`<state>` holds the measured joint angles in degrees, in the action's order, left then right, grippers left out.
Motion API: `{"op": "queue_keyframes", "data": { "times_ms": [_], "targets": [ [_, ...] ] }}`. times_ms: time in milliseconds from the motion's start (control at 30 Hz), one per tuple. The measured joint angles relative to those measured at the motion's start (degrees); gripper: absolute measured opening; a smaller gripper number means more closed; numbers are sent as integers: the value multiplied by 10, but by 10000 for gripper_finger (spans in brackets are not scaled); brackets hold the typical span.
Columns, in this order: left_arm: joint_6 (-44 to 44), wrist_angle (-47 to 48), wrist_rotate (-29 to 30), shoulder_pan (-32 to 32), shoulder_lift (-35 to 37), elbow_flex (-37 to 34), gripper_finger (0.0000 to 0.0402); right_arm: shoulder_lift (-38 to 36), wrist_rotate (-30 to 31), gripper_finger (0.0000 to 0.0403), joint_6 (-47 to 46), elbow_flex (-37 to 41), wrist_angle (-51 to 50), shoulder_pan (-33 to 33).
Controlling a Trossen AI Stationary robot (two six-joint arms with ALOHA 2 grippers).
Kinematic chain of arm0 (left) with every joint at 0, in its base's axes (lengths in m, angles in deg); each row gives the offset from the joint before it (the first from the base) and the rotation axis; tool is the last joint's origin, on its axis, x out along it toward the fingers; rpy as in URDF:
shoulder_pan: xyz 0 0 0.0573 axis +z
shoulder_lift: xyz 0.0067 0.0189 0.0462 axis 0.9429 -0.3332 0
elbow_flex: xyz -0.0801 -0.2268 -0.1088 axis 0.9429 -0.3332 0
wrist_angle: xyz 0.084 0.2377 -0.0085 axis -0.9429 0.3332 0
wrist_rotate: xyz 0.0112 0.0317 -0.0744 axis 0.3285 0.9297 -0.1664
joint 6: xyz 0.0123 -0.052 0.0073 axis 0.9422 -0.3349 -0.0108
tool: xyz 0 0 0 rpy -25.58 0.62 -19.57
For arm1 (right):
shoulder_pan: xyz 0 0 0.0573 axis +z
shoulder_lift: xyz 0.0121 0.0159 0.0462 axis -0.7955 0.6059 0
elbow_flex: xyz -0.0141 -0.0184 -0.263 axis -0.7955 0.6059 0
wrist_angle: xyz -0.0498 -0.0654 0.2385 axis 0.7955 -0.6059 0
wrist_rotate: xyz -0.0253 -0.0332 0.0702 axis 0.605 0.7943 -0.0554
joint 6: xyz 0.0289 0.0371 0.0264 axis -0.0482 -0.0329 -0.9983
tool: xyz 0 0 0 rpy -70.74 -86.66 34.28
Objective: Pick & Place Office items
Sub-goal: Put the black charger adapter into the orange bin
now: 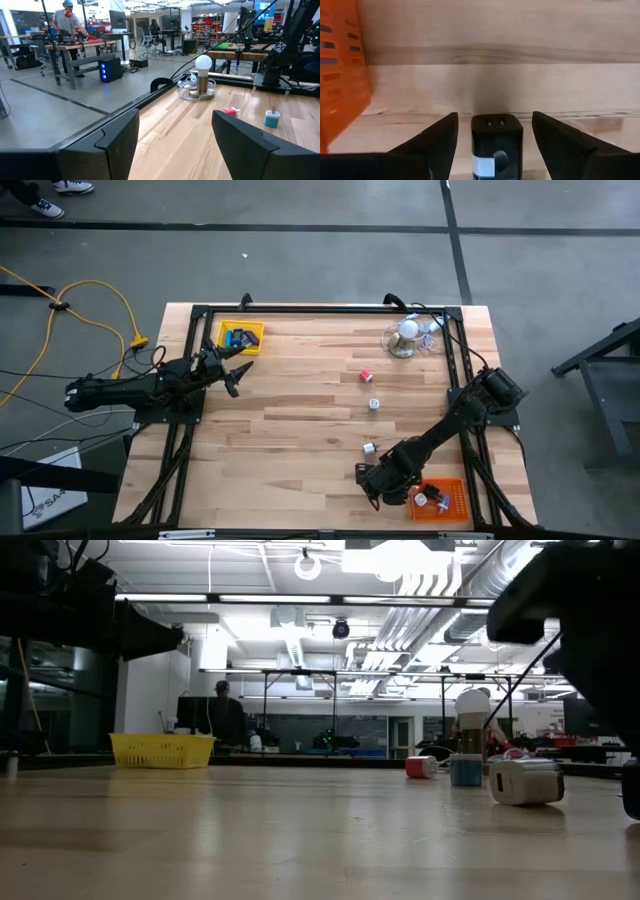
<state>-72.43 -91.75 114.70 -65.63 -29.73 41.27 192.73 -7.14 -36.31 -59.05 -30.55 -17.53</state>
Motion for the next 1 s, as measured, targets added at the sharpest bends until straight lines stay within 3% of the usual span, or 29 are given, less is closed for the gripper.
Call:
{"op": "queue_keyframes", "data": {
  "times_ms": [833,1000],
  "targets": [
    [0,0,0,0,0,0,243,15,17,242,-7,0,-17,-13],
    [0,0,0,0,0,0,243,14,28,222,-22,0,-24,-13]
  ]
}}
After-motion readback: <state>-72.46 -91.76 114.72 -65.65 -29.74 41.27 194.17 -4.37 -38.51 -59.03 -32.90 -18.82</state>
